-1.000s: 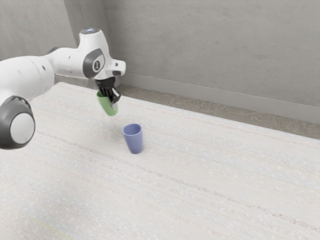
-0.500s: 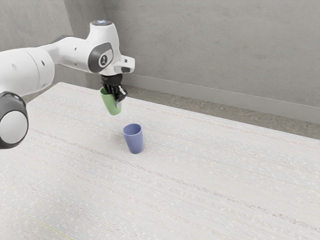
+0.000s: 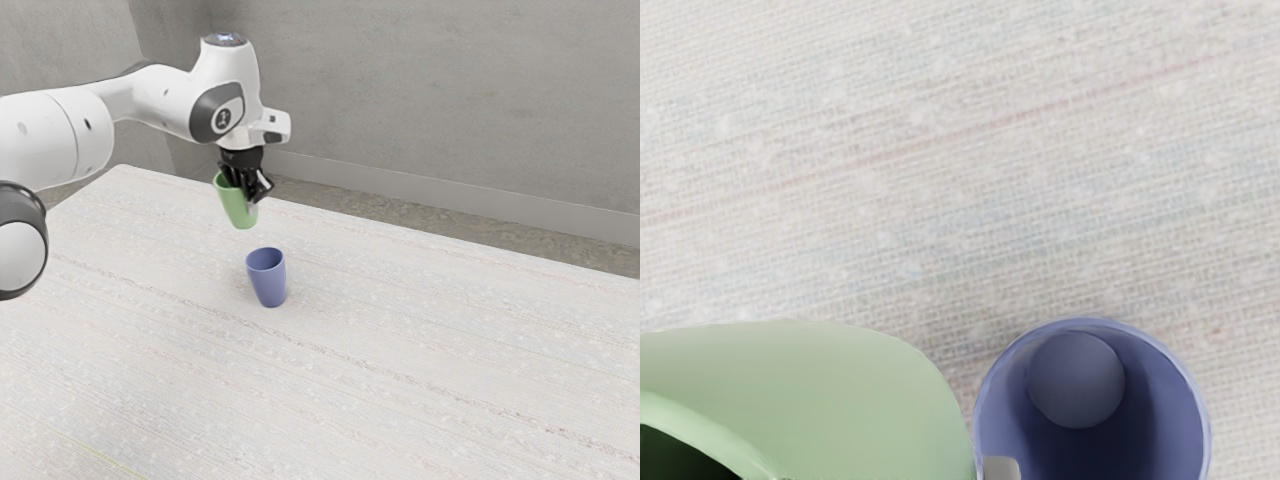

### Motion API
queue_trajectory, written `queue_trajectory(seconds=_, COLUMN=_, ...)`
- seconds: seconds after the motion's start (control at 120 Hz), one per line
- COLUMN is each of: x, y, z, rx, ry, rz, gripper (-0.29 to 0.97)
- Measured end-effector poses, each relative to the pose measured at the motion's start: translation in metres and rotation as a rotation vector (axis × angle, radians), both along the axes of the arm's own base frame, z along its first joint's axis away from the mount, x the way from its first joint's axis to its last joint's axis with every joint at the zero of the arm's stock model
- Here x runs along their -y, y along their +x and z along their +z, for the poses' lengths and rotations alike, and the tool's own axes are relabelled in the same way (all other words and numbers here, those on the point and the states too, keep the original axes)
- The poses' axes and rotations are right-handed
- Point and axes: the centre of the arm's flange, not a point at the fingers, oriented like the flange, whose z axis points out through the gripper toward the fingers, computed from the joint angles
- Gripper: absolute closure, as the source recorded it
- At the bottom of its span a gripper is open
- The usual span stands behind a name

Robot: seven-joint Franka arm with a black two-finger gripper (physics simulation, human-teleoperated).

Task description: Place the left cup onto the right cup

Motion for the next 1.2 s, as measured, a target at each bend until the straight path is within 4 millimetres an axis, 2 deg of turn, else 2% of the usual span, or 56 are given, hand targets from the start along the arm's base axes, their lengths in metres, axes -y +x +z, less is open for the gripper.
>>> queue_trajectory(seconds=0.225, x=0.013, y=-0.011, z=-0.008, rx=-0.02, ry=-0.006, rz=0.031, gripper=0.78)
queue_trajectory(seconds=0.533, x=0.036, y=-0.016, z=-0.006, rx=-0.01, ry=0.001, rz=0.062, gripper=0.79)
queue_trajectory(seconds=0.867, x=0.04, y=-0.023, z=-0.012, rx=-0.016, ry=0.006, rz=0.128, gripper=0.79)
queue_trajectory(seconds=1.2, x=0.056, y=-0.024, z=-0.016, rx=-0.009, ry=0.008, rz=0.163, gripper=0.79)
